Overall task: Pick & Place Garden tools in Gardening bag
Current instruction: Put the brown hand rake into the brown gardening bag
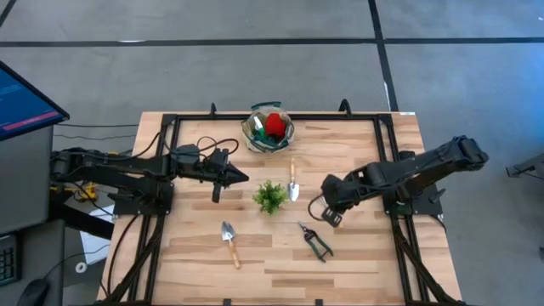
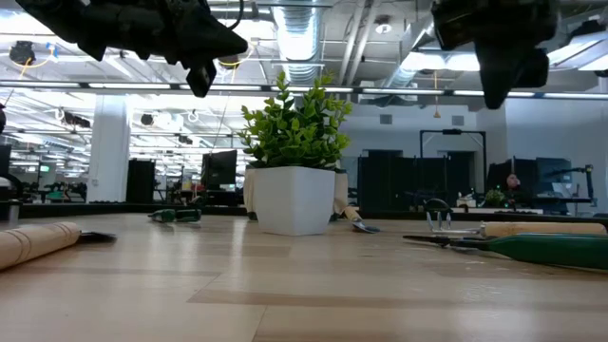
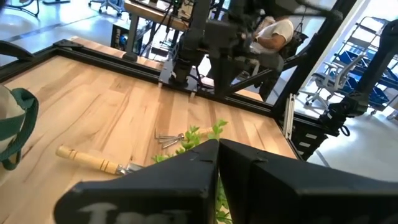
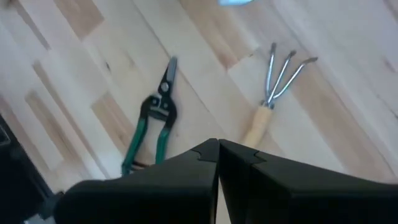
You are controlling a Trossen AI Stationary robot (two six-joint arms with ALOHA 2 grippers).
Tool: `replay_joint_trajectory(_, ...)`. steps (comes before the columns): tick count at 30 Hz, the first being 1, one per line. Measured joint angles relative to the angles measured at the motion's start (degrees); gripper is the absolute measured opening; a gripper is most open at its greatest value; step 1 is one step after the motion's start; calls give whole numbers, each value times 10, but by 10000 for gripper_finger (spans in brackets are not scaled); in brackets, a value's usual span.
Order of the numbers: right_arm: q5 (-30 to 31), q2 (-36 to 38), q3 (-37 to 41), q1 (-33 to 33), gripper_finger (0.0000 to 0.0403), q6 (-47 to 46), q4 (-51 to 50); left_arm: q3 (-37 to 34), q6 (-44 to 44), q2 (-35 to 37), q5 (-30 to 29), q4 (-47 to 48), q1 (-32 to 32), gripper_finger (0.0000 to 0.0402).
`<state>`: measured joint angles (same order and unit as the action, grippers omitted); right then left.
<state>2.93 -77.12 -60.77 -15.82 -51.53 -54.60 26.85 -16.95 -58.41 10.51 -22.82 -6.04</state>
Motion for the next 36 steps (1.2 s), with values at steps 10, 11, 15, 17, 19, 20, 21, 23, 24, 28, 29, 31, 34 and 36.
replay_joint_trajectory(10, 55, -57, 0, 1, 0, 23, 8, 0, 1, 0, 0, -7, 0, 2)
replay_joint_trajectory(11, 60, -61, 1, 4, 0, 38, 17, 0, 1, 0, 0, -7, 0, 2)
replay_joint_trajectory(15, 39, -48, 43, 33, 0, 66, 90, 0, 1, 0, 0, -7, 0, 2)
replay_joint_trajectory(17, 33, -27, 79, 49, 0, 59, 134, 0, 1, 0, 0, -8, 0, 2)
replay_joint_trajectory(19, 30, 1, 115, 64, 0, 50, 171, 0, 1, 0, 0, -8, 0, 2)
replay_joint_trajectory(20, 23, 13, 129, 70, 0, 47, 186, 0, 1, 0, 0, -8, 0, 2)
replay_joint_trajectory(21, 12, 28, 143, 75, 0, 44, 191, 0, 0, 0, 0, -8, 0, 2)
replay_joint_trajectory(23, 2, 52, 164, 83, 0, 43, 189, 0, 0, 0, 0, -8, 0, 2)
replay_joint_trajectory(24, 1, 63, 173, 85, 0, 43, 188, 0, 0, 0, 0, -8, 0, 2)
replay_joint_trajectory(28, 0, 98, 206, 108, 0, 58, 181, 0, 0, 0, 0, -8, 0, 2)
replay_joint_trajectory(29, -3, 104, 216, 117, 0, 59, 180, 0, 0, 0, 0, -8, 0, 2)
replay_joint_trajectory(31, -21, 108, 235, 141, 0, 59, 181, 0, 0, 0, 0, -8, 0, 2)
replay_joint_trajectory(34, -60, 102, 265, 173, 0, 60, 226, 0, 0, 0, -9, -8, 0, 2)
replay_joint_trajectory(36, -78, 89, 275, 187, 0, 68, 267, 0, 0, 0, -16, -9, 0, 2)
